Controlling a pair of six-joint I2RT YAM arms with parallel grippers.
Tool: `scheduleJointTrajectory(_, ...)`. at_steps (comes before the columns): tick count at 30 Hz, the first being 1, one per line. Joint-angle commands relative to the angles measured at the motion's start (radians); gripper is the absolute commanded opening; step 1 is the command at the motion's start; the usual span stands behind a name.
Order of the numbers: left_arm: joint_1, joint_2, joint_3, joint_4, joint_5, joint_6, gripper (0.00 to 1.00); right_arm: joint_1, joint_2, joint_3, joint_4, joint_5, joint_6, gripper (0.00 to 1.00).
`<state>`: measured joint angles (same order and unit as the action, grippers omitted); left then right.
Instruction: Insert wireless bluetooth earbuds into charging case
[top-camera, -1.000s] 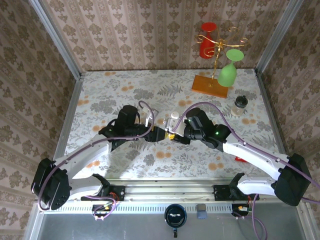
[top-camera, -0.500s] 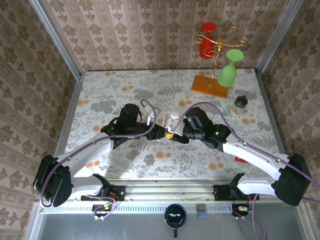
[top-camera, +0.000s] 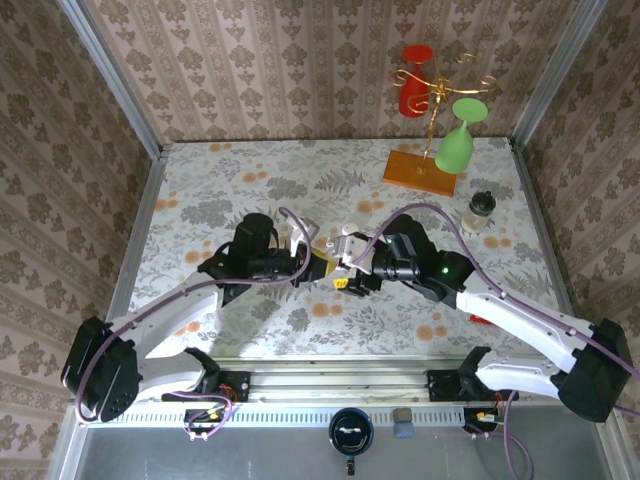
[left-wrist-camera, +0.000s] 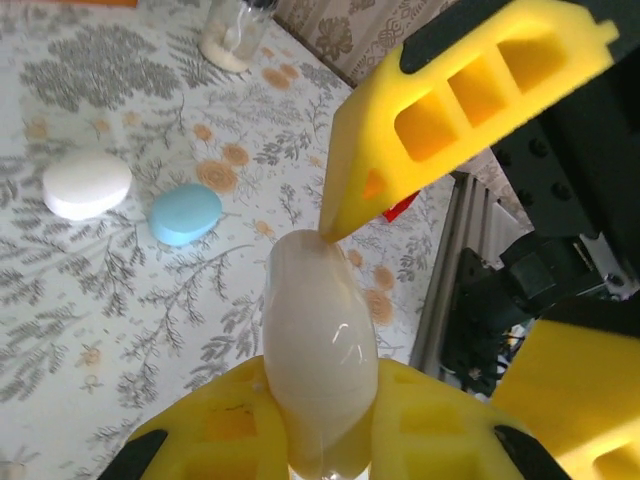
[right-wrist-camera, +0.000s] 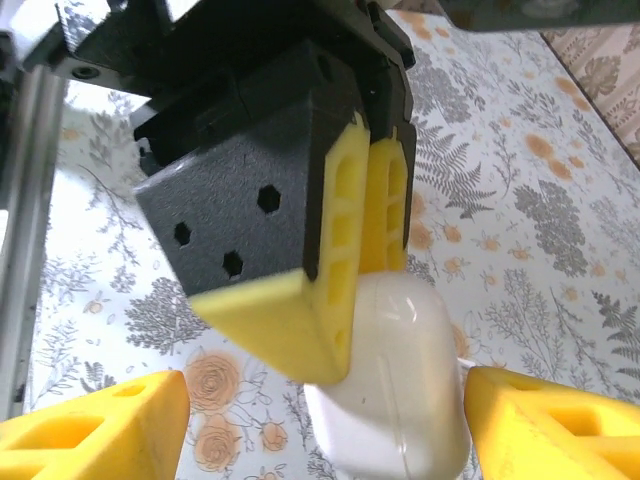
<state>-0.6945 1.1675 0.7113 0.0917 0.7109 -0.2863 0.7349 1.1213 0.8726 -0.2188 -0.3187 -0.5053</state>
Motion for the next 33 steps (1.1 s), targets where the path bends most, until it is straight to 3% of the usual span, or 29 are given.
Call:
scheduleJointTrajectory(1, -0.008, -0.045, -0.024, 0.096, -0.03, 0.142, 0.11, -0.039, -0.058, -0.07, 0.103, -0.086, 0.131, 0.76)
scheduleJointTrajectory(10, -0.008, -0.11, -0.157, 0.357, 0.029, 0.282, 0.08, -0.125, -0.082, -0.138, 0.308, -0.101, 0.478, 0.79)
scheduleJointTrajectory(16, -0.008, -0.119, -0.179, 0.415, 0.069, 0.283, 0.08, -0.155, -0.041, -0.1, 0.285, -0.086, 0.528, 0.78)
scheduleJointTrajectory(22, -0.007, -0.117, -0.215, 0.479, 0.068, 0.277, 0.08, -0.16, -0.023, -0.059, 0.286, 0.012, 0.57, 0.76)
scheduleJointTrajectory(31, -0.002, -0.112, -0.259, 0.579, 0.079, 0.262, 0.08, -0.168, 0.003, 0.009, 0.236, 0.021, 0.615, 0.75)
scheduleJointTrajectory(33, 0.02, -0.1, -0.294, 0.64, 0.059, 0.281, 0.07, -0.17, -0.009, 0.016, 0.24, 0.019, 0.619, 0.79)
